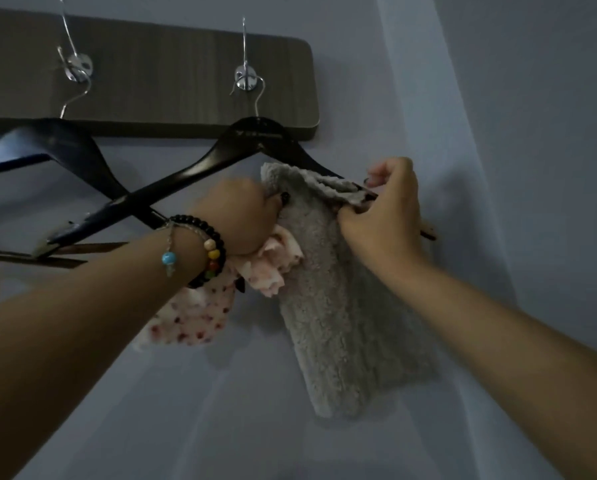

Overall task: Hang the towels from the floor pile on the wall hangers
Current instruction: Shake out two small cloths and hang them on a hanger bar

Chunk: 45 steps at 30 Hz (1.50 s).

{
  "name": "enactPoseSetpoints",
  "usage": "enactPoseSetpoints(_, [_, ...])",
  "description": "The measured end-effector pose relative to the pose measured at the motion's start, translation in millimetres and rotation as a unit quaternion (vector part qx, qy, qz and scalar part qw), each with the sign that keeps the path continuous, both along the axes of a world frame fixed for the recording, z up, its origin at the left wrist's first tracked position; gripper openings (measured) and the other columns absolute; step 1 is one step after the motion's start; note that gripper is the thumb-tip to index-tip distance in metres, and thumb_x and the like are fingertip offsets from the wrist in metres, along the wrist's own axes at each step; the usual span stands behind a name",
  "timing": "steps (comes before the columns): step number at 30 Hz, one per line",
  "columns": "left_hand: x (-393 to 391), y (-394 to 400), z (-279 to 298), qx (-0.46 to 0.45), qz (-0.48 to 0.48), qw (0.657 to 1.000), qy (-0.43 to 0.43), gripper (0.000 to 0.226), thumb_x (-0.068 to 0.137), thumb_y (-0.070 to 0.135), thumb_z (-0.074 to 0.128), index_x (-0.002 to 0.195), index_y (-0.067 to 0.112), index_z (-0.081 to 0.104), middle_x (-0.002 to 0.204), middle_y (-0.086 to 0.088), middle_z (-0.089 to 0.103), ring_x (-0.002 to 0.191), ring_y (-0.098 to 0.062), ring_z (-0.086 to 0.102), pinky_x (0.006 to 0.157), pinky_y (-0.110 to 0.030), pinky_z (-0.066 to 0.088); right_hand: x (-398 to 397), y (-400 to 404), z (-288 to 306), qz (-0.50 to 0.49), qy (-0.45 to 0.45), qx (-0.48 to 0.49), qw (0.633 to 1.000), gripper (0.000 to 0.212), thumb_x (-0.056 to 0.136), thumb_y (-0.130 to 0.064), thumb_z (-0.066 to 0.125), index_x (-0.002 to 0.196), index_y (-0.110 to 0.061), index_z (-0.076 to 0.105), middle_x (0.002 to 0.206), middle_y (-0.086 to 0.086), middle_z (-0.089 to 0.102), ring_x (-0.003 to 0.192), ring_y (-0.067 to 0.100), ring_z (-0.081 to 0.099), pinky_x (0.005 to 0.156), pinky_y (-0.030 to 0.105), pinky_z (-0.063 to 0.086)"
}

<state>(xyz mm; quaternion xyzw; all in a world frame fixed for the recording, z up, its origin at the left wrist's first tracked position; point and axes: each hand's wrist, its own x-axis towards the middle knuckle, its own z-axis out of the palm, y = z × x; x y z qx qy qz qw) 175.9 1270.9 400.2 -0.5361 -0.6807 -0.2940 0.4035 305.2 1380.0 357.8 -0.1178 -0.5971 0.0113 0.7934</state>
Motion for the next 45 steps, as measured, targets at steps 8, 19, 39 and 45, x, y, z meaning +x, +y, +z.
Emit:
enactPoseSetpoints(8, [3, -1, 4, 0.018, -0.07, 0.995, -0.068, 0.052, 0.094, 0.053, 0.048, 0.077, 0.007, 0.064, 0.074, -0.009, 0.062, 0.067, -0.02, 0.057, 0.06, -0.032, 0.045, -4, 2, -24, -0.258, -0.26, 0.224, 0.903, 0.047, 0.092, -0.032, 0.044, 0.132, -0.009, 0.051, 0.128, 0.016, 0.052, 0.096, 0.033, 0.057, 0.074, 0.044, 0.047])
enactPoseSetpoints(19, [-7, -58, 10, -0.124, -0.076, 0.989, -0.019, 0.02, 0.084, 0.049, 0.062, 0.088, 0.03, 0.068, 0.084, 0.013, 0.064, 0.076, -0.005, 0.057, 0.07, -0.024, 0.043, 19, -16, 5, -0.2, -0.48, 0.054, 0.852, 0.043, 0.094, -0.058, 0.021, 0.08, -0.025, 0.045, 0.073, -0.007, 0.051, 0.069, 0.016, 0.053, 0.063, 0.033, 0.039])
enactPoseSetpoints(39, [17, -31, -14, -0.008, 0.0, 0.936, 0.352, 0.038, 0.098, 0.045, 0.036, 0.127, 0.026, 0.05, 0.062, 0.007, 0.035, 0.05, -0.011, 0.032, 0.051, -0.028, 0.028, 74, -57, -46, -0.185, -0.219, 0.144, 0.947, 0.024, 0.085, -0.032, 0.061, 0.099, -0.012, 0.059, 0.098, 0.002, 0.057, 0.094, 0.015, 0.054, 0.082, 0.026, 0.044])
enactPoseSetpoints(45, [23, -22, -6, -0.056, -0.083, 0.964, 0.246, 0.032, 0.095, 0.03, 0.041, 0.084, 0.012, 0.065, 0.084, -0.009, 0.064, 0.077, -0.027, 0.059, 0.08, -0.044, 0.052, 88, -45, -67, -0.115, -0.043, -0.111, 0.986, 0.03, 0.085, -0.038, 0.063, 0.103, -0.02, 0.047, 0.109, -0.004, 0.047, 0.096, 0.013, 0.051, 0.074, 0.016, 0.039])
